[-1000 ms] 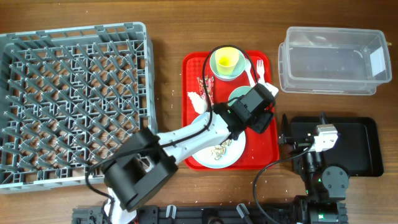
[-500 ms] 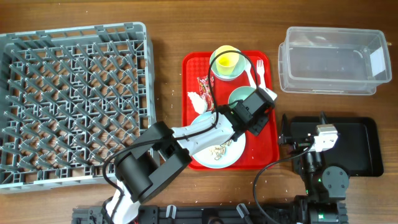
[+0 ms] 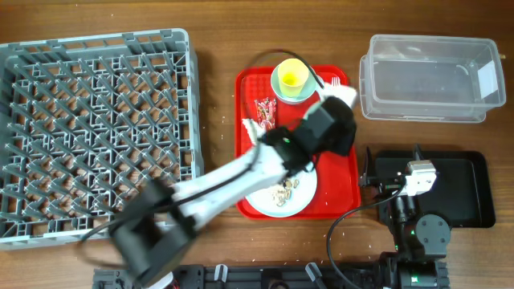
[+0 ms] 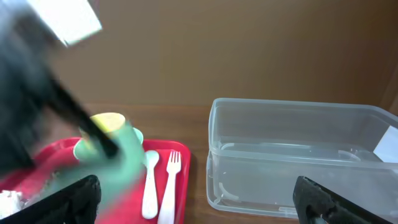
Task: Sort waste into correct bins and load items into the dishwasher rack
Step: 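Carry the mint bowl to the dish rack and release it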
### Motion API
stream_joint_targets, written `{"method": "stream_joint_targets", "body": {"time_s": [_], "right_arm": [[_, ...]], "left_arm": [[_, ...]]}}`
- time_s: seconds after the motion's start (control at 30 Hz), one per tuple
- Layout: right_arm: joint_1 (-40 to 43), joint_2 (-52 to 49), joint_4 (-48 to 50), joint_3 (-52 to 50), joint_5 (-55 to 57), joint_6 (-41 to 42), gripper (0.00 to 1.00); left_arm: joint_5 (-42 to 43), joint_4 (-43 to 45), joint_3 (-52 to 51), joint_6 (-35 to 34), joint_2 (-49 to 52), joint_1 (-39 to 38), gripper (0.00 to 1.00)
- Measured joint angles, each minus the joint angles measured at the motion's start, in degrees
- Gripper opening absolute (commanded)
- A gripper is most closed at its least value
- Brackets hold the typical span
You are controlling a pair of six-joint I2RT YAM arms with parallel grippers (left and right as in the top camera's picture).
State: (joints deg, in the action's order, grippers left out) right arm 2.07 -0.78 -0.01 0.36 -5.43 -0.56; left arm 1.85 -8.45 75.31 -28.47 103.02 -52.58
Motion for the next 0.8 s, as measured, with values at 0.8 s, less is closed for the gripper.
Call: {"method": "stream_joint_targets", "body": {"time_s": [0.8], "right_arm": [[0.0,0.0,0.0,0.0,0.2,0.0,1.0]], "left_arm": [[67.5,-19.6,0.9,-16.1,0.3,93.1,0.04]]}}
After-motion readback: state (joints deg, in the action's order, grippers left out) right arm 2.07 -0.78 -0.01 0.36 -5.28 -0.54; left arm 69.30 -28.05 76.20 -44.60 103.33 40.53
